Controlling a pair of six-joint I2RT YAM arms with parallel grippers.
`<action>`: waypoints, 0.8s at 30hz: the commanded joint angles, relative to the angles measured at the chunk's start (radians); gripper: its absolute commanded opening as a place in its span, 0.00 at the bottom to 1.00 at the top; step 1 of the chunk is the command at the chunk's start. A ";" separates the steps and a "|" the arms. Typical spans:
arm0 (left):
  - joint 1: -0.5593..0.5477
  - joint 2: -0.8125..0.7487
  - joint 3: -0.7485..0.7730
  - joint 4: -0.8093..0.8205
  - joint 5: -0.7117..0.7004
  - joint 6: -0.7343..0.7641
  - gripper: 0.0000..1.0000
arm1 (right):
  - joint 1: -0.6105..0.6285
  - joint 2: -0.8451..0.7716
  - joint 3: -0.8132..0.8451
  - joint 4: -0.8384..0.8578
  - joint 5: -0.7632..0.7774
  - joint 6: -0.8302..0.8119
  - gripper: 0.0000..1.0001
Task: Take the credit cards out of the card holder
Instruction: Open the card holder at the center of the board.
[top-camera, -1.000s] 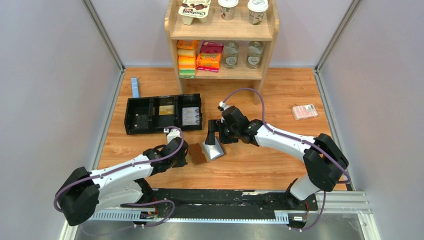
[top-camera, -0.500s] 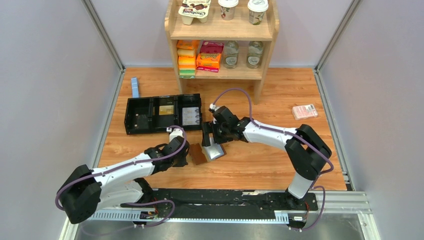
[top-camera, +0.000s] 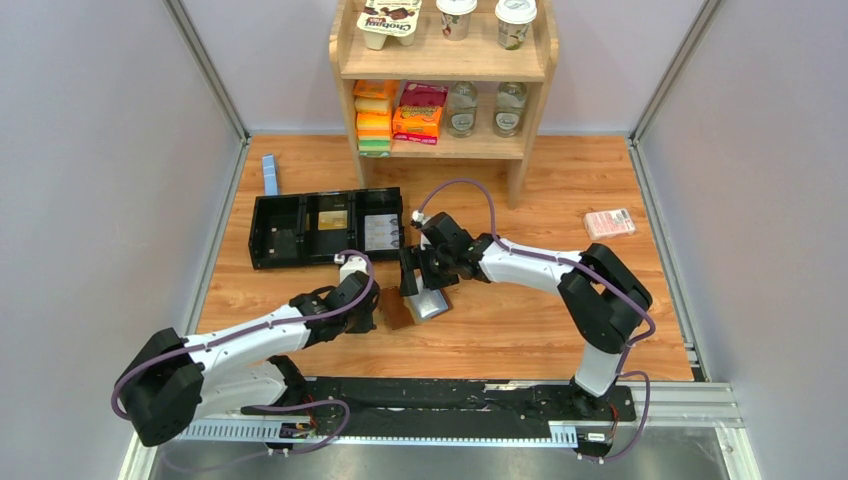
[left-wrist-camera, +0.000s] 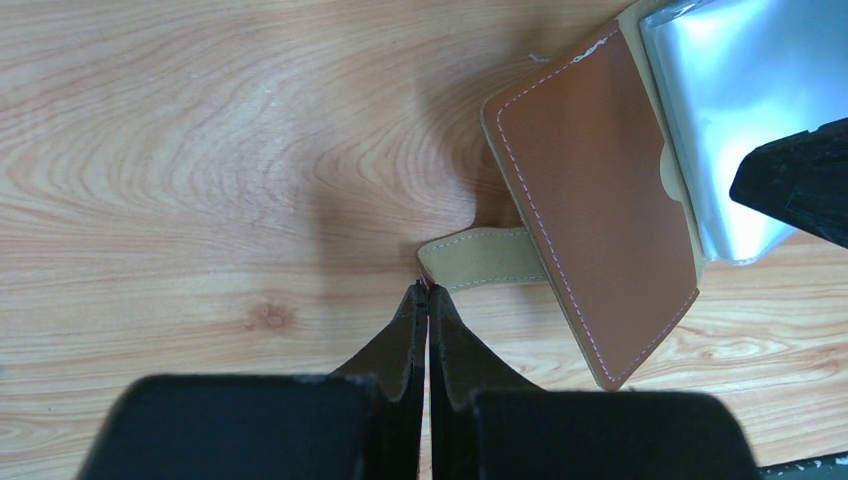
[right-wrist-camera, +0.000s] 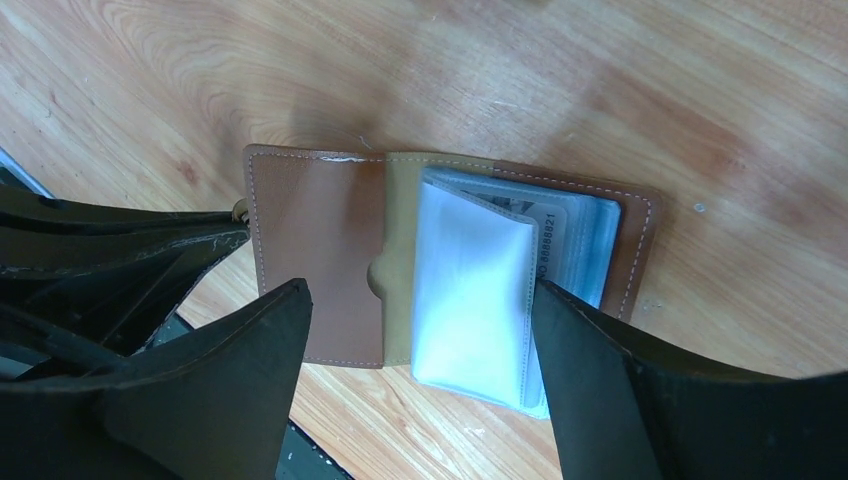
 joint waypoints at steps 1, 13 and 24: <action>0.002 0.009 0.032 -0.006 0.004 0.025 0.00 | 0.000 0.002 0.026 0.035 -0.016 -0.016 0.82; 0.002 0.001 0.029 -0.008 0.003 0.018 0.00 | 0.015 0.031 0.023 0.113 -0.212 0.010 0.79; 0.002 -0.075 0.004 -0.011 -0.019 -0.014 0.03 | 0.080 0.070 0.031 0.199 -0.338 0.057 0.79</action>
